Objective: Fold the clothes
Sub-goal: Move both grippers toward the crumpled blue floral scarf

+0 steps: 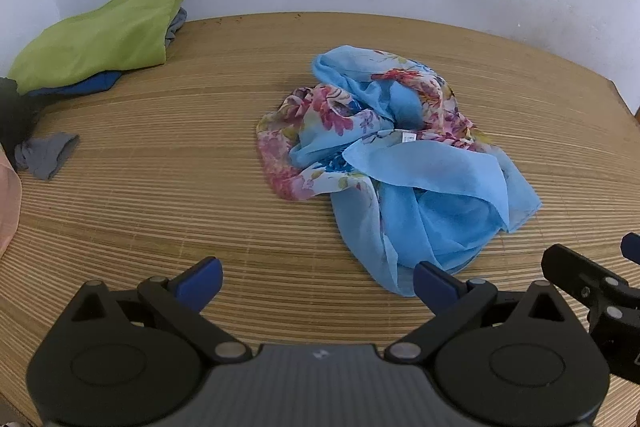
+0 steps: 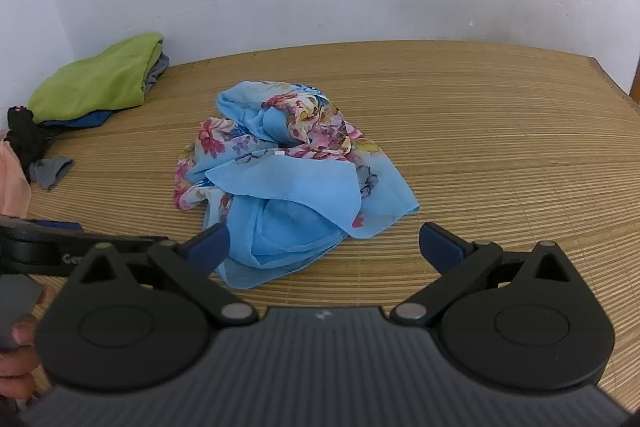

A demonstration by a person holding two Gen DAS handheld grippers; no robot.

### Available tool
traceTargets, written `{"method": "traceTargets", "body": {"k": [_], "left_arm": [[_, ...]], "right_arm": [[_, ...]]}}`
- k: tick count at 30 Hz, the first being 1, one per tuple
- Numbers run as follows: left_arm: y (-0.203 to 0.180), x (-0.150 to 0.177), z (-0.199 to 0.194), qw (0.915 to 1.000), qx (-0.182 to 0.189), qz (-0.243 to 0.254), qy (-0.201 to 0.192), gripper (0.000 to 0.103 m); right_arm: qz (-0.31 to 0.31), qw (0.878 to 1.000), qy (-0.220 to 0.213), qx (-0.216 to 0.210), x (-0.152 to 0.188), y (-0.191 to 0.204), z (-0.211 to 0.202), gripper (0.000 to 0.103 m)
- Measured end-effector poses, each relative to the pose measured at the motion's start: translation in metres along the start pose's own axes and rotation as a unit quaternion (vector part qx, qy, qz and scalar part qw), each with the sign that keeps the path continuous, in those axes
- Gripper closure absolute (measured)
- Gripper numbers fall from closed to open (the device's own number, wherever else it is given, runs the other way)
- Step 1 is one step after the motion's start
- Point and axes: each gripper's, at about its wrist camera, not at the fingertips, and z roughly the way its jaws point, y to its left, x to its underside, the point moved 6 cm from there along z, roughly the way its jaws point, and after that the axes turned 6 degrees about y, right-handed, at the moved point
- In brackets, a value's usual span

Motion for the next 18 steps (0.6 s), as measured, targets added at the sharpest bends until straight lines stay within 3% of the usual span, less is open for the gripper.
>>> {"method": "traceTargets", "body": {"k": [5,18], "left_arm": [[-0.001,0.006,0.000,0.9998,0.016,-0.009,-0.011,0.000],[0.003,0.005,0.009,1.0000,0.003,-0.009,0.003,0.000]], "right_arm": [[-0.002,1.000,0.000,0.001,-0.003,0.001,-0.001,0.000],[-0.010,1.000,-0.003,-0.002,-0.001,0.016,0.001,0.000]]}}
